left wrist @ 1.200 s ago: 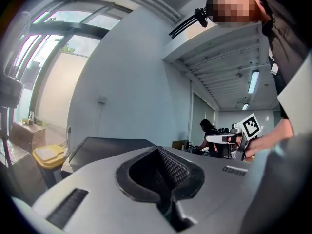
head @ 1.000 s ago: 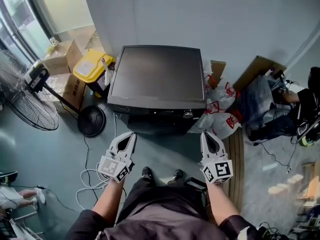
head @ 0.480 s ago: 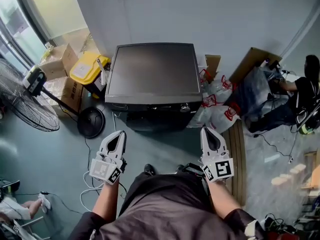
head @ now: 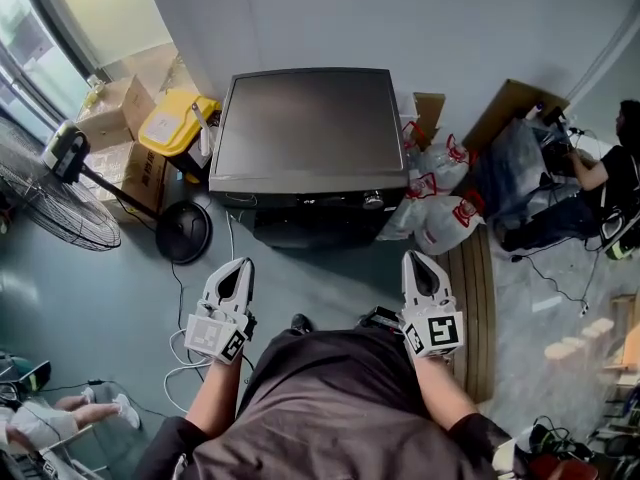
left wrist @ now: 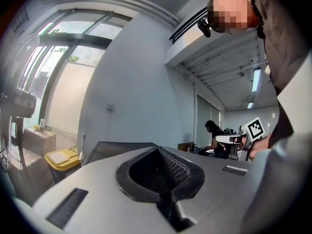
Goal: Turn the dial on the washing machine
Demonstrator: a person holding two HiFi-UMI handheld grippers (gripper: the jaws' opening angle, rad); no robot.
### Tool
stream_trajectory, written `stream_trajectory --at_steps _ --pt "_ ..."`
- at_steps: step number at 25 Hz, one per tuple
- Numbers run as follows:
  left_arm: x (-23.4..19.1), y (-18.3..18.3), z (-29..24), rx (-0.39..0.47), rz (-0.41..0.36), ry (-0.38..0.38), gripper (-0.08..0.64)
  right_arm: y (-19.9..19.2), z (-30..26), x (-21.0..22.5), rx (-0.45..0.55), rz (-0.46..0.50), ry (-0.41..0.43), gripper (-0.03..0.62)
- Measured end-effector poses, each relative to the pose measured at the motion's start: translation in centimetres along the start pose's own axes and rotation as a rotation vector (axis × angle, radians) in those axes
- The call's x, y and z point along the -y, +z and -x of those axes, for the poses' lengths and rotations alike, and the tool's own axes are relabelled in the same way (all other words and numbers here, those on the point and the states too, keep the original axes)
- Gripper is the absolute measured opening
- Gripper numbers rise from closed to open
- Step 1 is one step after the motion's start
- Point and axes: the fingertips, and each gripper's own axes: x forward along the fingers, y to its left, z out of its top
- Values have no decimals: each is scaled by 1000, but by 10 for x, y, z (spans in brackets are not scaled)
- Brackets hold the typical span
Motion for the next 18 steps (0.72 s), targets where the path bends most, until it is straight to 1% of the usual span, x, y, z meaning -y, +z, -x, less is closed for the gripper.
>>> stream_trajectory --at_steps 6,8,11,14,18 --pt "7 -21 -8 -35 19 -20 12 -14 1 7 -20 -27 -21 21" --pt "8 -19 -12 -35 20 -26 12 -16 1 9 -33 -44 -30 21" --pt "9 -15 -17 -28 10 -30 12 -16 1 10 -44 -42 -29 21" --pt "7 -12 -20 -24 8 -15 12 -17 0 12 -43 -40 -28 21" --pt "5 -8 -21 -16 9 8 12 -17 -3 7 -51 -7 3 21"
